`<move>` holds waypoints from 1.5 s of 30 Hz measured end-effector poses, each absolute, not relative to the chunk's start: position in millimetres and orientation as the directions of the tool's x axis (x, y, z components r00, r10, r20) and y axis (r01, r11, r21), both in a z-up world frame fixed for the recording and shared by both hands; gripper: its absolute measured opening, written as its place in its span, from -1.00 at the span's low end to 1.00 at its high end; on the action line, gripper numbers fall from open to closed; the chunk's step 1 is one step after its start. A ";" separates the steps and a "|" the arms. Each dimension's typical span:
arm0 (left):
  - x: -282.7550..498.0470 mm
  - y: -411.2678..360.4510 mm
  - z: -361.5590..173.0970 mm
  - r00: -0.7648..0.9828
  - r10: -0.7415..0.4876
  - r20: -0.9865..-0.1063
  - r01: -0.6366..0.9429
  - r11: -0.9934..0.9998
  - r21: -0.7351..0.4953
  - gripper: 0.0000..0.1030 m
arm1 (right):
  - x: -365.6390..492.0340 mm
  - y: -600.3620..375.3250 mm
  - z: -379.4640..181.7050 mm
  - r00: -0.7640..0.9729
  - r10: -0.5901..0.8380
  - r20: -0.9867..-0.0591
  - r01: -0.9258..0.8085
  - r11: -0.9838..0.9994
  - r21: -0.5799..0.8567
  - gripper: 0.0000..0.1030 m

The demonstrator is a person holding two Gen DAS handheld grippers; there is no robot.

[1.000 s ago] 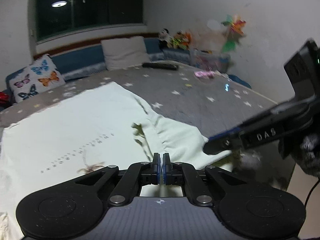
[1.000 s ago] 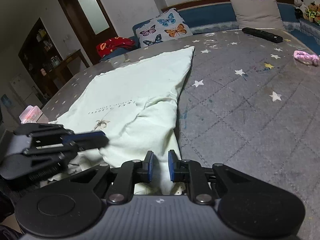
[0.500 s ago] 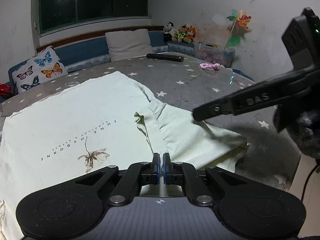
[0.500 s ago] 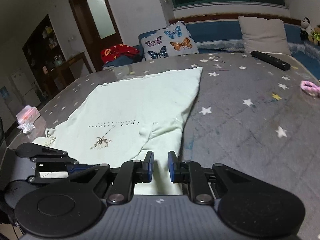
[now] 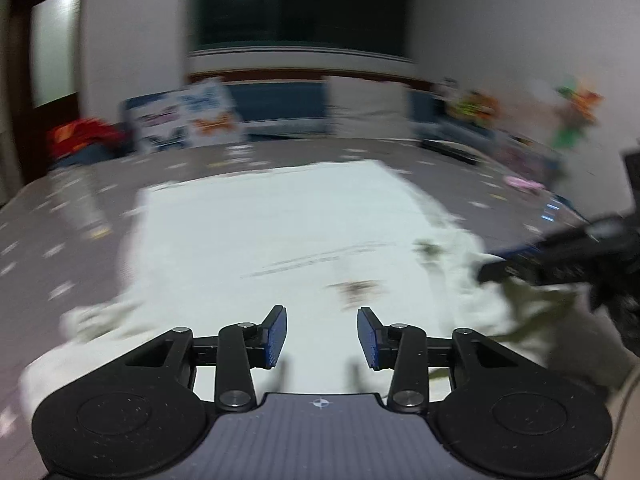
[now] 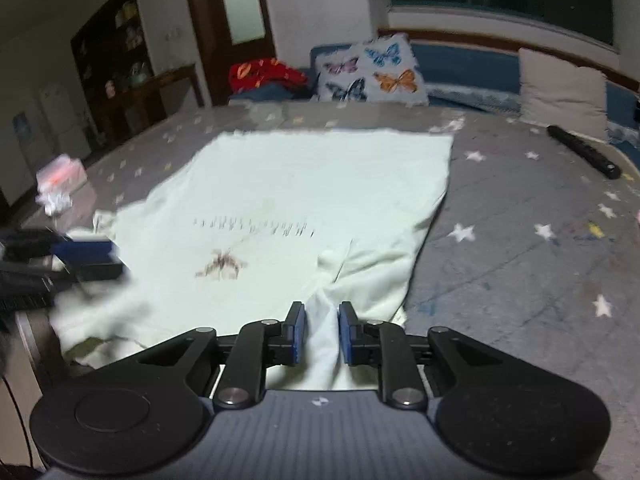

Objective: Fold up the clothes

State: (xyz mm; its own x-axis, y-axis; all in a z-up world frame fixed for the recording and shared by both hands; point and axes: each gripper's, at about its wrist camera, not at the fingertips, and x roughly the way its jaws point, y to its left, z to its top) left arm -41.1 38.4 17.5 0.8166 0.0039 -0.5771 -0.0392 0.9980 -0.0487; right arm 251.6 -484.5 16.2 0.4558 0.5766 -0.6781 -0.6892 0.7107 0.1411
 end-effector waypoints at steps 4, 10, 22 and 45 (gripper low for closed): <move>-63.7 79.0 19.6 0.800 0.131 -0.586 -0.195 0.980 -0.047 -0.18 | 249.3 -480.1 16.5 0.452 0.559 -0.695 -0.704 0.702 0.107 -0.56; -83.6 111.8 18.0 0.770 0.220 -0.599 -0.304 0.952 -0.040 -0.16 | 237.4 -487.6 29.8 0.478 0.527 -0.703 -0.711 0.702 0.042 -0.46; -75.2 106.0 14.5 0.767 0.209 -0.606 -0.282 0.959 -0.027 -0.08 | 220.3 -534.3 27.3 0.489 0.387 -0.782 -0.662 0.748 -0.044 -0.37; 23.2 -53.4 8.0 0.738 -0.292 -0.609 0.279 0.953 -0.118 -0.38 | 233.4 -548.1 15.3 0.529 0.473 -0.705 -0.567 0.815 0.121 -0.95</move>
State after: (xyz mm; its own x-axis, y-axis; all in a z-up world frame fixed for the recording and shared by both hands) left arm 23.2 -53.4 8.0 0.7378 -0.2920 -0.6086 0.2794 0.9529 -0.1185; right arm 233.4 -548.1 15.3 0.5289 0.4727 -0.7048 -0.5672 0.8147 0.1208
